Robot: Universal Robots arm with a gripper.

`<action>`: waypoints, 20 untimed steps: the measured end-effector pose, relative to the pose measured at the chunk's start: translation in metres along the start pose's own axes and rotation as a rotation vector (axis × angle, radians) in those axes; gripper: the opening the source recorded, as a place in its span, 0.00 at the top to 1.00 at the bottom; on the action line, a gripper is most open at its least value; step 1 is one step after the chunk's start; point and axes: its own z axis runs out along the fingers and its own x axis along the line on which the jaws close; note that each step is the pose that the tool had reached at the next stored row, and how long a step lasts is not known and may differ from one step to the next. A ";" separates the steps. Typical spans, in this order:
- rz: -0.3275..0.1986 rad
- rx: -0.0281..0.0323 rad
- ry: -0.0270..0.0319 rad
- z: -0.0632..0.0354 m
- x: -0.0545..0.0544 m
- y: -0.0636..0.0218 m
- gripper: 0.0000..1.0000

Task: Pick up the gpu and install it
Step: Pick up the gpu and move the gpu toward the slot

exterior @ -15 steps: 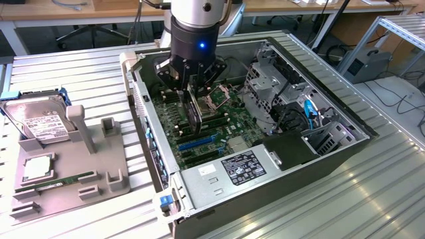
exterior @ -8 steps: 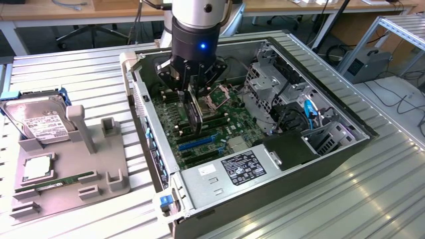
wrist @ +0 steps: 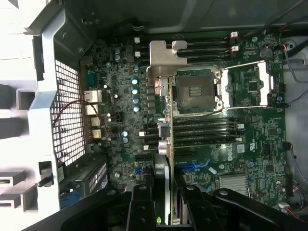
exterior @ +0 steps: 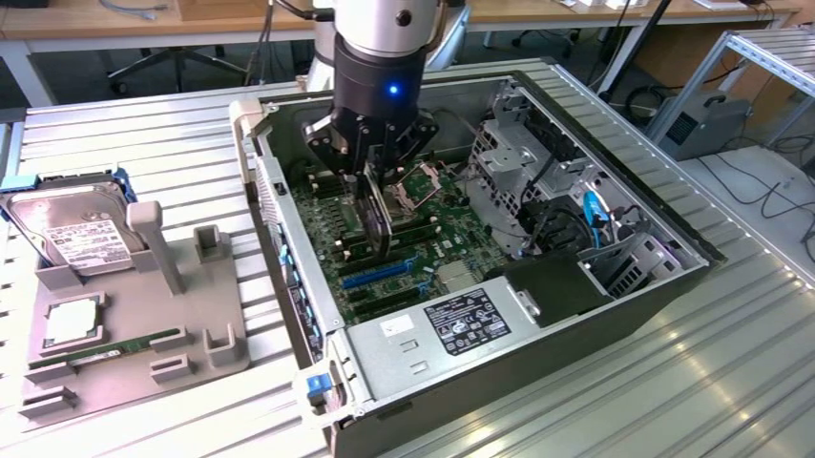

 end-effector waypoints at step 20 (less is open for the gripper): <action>0.000 0.0000 -0.0002 0.0035 -0.042 0.0033 0.73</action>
